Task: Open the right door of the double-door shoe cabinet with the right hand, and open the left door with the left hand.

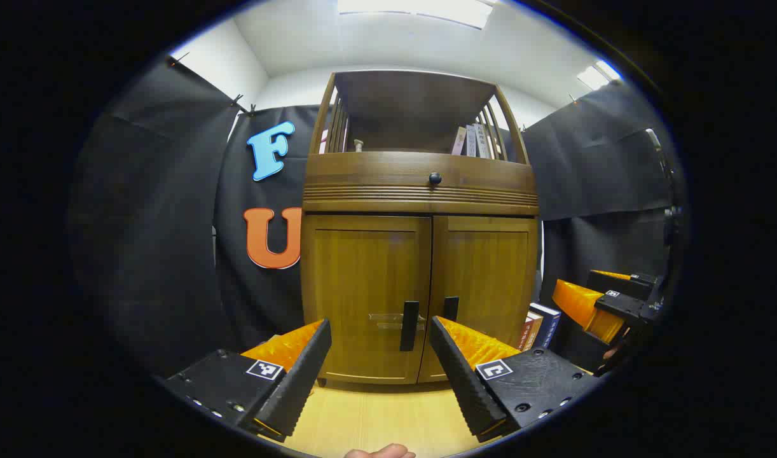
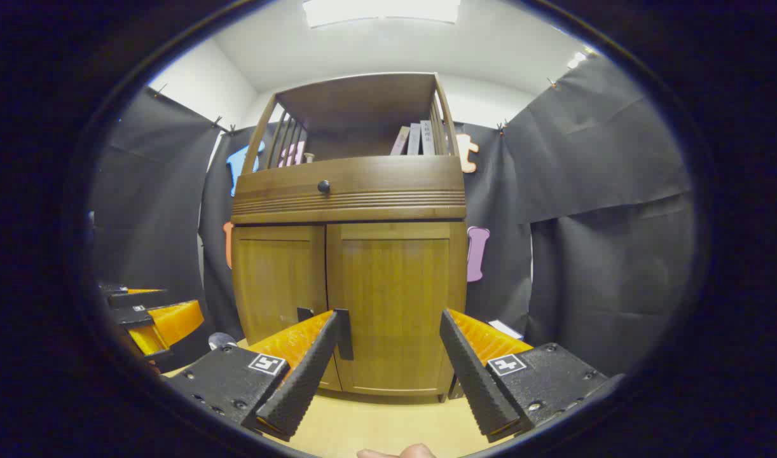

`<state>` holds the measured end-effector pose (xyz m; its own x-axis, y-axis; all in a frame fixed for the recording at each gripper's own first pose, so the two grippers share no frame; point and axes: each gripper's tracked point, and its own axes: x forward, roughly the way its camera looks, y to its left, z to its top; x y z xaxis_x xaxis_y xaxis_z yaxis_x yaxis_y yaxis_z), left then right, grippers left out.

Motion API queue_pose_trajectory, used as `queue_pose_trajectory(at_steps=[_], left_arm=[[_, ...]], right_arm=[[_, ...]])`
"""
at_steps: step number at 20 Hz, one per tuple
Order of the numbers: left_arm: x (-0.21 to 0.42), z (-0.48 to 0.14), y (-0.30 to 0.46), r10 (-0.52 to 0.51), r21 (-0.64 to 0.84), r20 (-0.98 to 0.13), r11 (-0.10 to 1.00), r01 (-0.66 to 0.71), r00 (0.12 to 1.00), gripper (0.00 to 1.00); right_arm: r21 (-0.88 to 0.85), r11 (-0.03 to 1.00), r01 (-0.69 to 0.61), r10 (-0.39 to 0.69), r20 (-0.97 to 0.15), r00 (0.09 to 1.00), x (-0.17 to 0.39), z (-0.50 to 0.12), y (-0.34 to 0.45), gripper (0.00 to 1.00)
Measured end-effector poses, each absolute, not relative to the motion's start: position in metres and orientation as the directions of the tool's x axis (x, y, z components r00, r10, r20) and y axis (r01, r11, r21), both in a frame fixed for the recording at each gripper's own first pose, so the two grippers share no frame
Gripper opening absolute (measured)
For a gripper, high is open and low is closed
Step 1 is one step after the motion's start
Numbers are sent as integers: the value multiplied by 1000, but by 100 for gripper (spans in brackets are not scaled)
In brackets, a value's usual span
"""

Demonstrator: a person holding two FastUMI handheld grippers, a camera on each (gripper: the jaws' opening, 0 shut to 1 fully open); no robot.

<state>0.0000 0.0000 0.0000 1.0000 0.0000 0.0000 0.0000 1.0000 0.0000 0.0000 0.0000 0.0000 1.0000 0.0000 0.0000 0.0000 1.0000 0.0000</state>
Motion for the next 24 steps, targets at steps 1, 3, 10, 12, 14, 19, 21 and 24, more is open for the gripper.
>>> queue_pose_trajectory(at_steps=[1,3,10,12,14,19,21,24], left_arm=[[-1,3,-2,3,7,8,1000,-3,1000,94],[0,14,-10,-3,16,43,1000,2,999,94],[4,12,-3,16,-8,44,1000,-16,999,94],[3,11,0,26,-4,43,1000,-26,999,94],[3,10,4,34,4,42,999,-34,999,94],[-2,7,19,60,9,34,998,-60,998,94],[-5,8,26,75,2,34,997,-75,997,94],[-10,6,44,117,0,33,993,-117,993,94]], right_arm=[[-7,1000,-5,5,0,1000,-1,-1,0,97],[-9,1000,-12,12,1,1000,-4,-1,-1,100],[12,1000,-5,5,2,1000,-4,-3,-10,100],[10,1000,6,-6,-11,1000,4,-5,-9,100],[17,1000,6,-6,-28,1000,10,-8,-8,100],[31,1000,-2,4,-81,997,22,-19,-7,100],[33,999,-8,12,-96,995,28,-22,-3,100],[36,999,-24,28,-119,993,42,-31,9,100]])
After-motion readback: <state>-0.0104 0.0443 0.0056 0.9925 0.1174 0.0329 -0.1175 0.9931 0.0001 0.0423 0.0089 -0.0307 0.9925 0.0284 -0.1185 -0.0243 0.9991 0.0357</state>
